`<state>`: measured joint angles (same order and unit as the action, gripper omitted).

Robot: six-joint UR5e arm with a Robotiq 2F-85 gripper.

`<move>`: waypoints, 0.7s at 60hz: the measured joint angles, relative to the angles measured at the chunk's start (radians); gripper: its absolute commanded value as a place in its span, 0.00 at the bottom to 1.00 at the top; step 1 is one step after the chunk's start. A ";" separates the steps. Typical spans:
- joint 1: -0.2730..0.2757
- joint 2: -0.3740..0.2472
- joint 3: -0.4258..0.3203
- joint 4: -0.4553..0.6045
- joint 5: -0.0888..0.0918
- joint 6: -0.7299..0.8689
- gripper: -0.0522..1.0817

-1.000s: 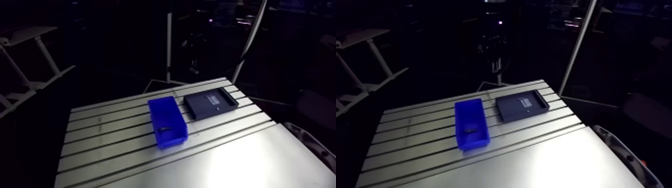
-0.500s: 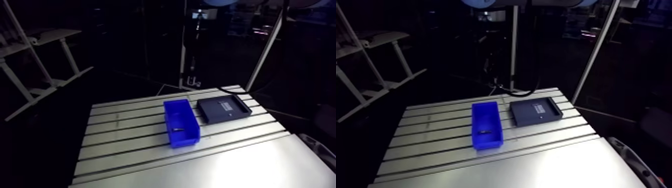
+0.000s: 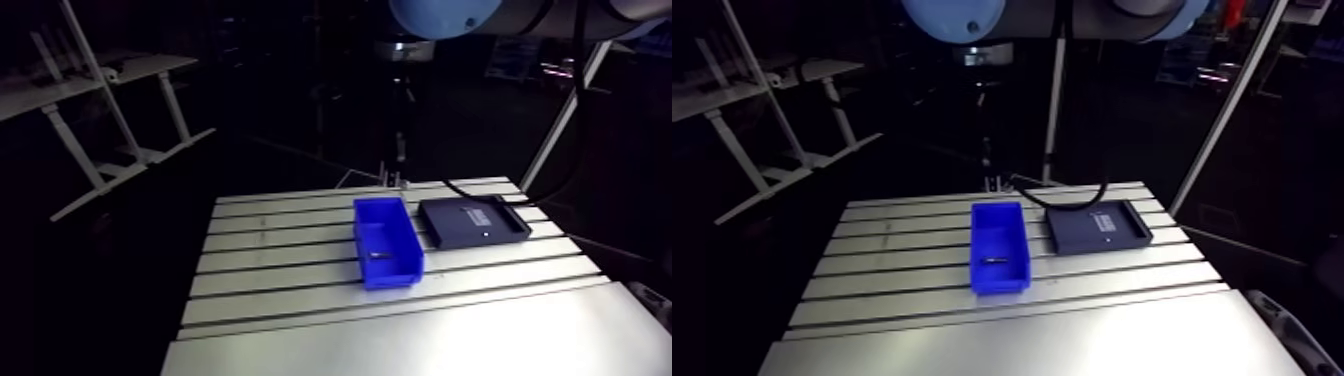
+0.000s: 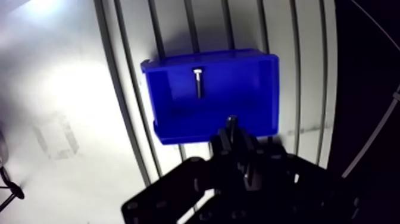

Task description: Pick up the M10 bolt from the tray and put it into the blue bin.

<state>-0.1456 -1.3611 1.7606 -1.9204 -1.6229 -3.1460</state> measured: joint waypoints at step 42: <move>0.046 0.111 0.049 -0.090 -0.046 -0.007 0.95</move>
<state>-0.0996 -1.2504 1.8098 -2.0109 -1.6693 -3.1527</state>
